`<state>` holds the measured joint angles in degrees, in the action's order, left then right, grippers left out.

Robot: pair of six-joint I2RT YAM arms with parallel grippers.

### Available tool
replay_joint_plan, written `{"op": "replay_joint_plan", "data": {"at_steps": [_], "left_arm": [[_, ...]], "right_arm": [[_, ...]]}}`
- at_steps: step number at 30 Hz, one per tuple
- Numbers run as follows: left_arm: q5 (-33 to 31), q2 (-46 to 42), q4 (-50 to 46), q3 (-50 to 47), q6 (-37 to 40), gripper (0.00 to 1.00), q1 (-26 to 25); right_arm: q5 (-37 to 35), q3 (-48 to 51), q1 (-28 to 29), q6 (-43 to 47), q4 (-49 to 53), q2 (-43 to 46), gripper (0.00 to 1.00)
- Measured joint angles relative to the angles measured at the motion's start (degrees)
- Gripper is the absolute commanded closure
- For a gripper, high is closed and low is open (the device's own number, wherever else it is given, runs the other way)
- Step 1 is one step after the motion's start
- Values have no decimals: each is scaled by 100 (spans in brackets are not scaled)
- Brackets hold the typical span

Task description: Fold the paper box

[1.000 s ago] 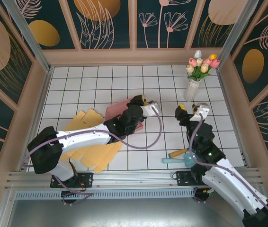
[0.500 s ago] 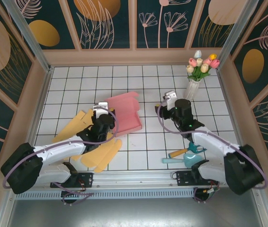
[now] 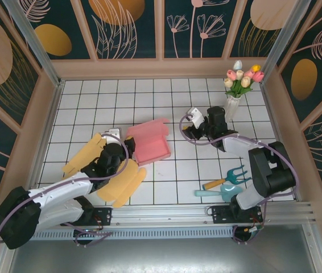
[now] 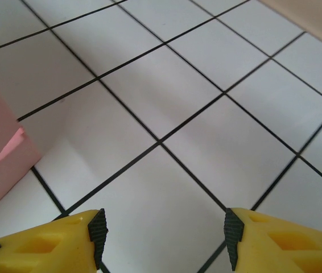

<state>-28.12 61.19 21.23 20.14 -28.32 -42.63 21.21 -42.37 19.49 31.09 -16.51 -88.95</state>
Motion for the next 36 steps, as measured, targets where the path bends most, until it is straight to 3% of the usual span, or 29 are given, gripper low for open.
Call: {"op": "replay_joint_plan", "data": {"at_steps": [8, 17, 29, 36], "left_arm": [[118, 437, 393, -28, 225, 59, 26], [160, 820, 713, -26, 560, 89, 26], [726, 872, 1121, -68, 1169, 98, 26], [1510, 710, 1493, -188, 1735, 100, 33]], "right_arm": [[385, -63, 0, 330, -55, -98, 40], [664, -452, 144, 686, -94, -415, 40], [800, -848, 450, 1047, -111, -741, 40], [586, -988, 319, 1217, -72, -726, 39]]}}
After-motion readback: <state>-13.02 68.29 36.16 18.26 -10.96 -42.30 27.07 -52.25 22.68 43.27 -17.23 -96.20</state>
